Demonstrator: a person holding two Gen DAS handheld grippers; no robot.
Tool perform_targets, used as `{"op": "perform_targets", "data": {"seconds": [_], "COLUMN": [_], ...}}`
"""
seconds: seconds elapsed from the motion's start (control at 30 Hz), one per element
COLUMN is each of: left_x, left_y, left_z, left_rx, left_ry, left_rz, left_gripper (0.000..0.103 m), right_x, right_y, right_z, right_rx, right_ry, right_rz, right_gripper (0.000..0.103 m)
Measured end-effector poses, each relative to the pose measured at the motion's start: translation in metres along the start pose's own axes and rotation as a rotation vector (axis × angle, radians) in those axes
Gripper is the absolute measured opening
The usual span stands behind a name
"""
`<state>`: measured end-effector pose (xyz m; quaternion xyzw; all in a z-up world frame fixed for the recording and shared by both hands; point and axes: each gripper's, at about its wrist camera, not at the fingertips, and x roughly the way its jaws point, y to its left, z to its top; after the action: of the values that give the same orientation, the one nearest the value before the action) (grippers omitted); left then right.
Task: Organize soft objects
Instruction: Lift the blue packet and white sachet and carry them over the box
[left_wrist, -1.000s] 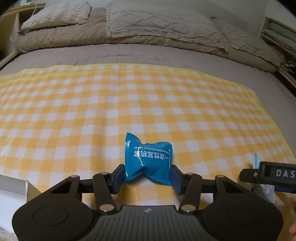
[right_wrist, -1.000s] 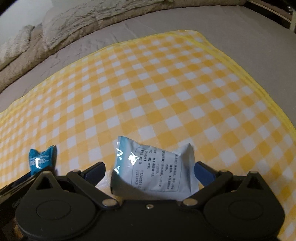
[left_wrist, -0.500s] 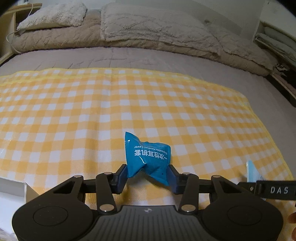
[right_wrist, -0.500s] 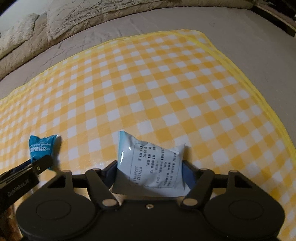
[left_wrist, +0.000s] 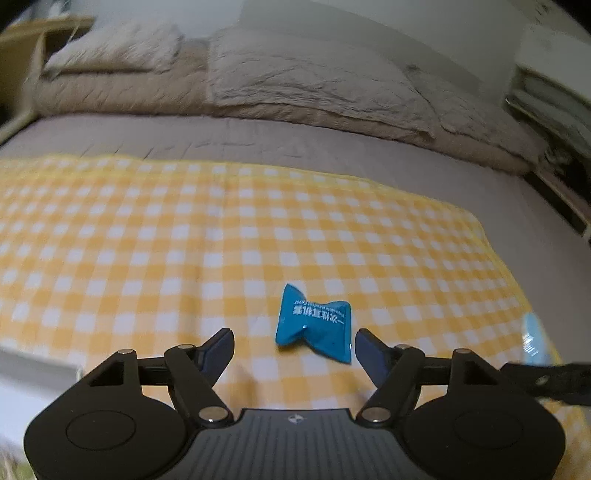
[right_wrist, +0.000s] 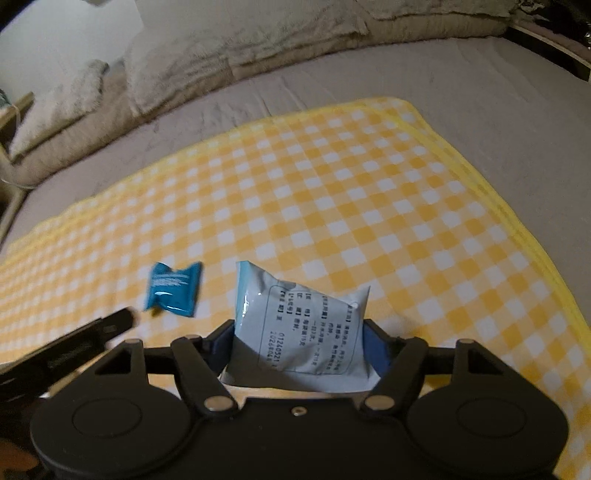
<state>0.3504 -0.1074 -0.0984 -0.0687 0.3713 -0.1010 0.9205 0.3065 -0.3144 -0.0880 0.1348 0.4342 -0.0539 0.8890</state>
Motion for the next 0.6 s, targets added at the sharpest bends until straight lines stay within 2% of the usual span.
{"op": "perform_targets", "data": {"seconds": [0.07,0.33,0.5,0.57,0.6], "left_x": [0.012,0.063,0.077,0.078,0.078], "left_y": [-0.004,-0.008,-0.016,-0.016,-0.016], "left_z": [0.001,0.004,0.005,0.005,0.005], "left_rx": [0.028,0.021,0.097,0.105,0.11], "left_ry": [0.007,0.047,0.023,0.017,0.015], "left_rz": [0.005,0.009,0.042,0.039,0.042], "left_gripper": [0.077,0.078,0.08,0.078,0.07], "right_x": [-0.006,0.003,0.012,0.015,0.017], "right_y": [-0.001,-0.009,-0.013,-0.013,-0.013], "right_z": [0.001,0.005,0.008,0.008,0.008], "right_rx": [-0.006,-0.041,-0.05,-0.059,-0.062], "right_ry": [-0.016,-0.018,-0.009,-0.004,0.0], "right_rz": [0.019,0.019,0.031,0.03,0.029], "right_gripper": [0.072,0.072,0.072,0.072,0.072]}}
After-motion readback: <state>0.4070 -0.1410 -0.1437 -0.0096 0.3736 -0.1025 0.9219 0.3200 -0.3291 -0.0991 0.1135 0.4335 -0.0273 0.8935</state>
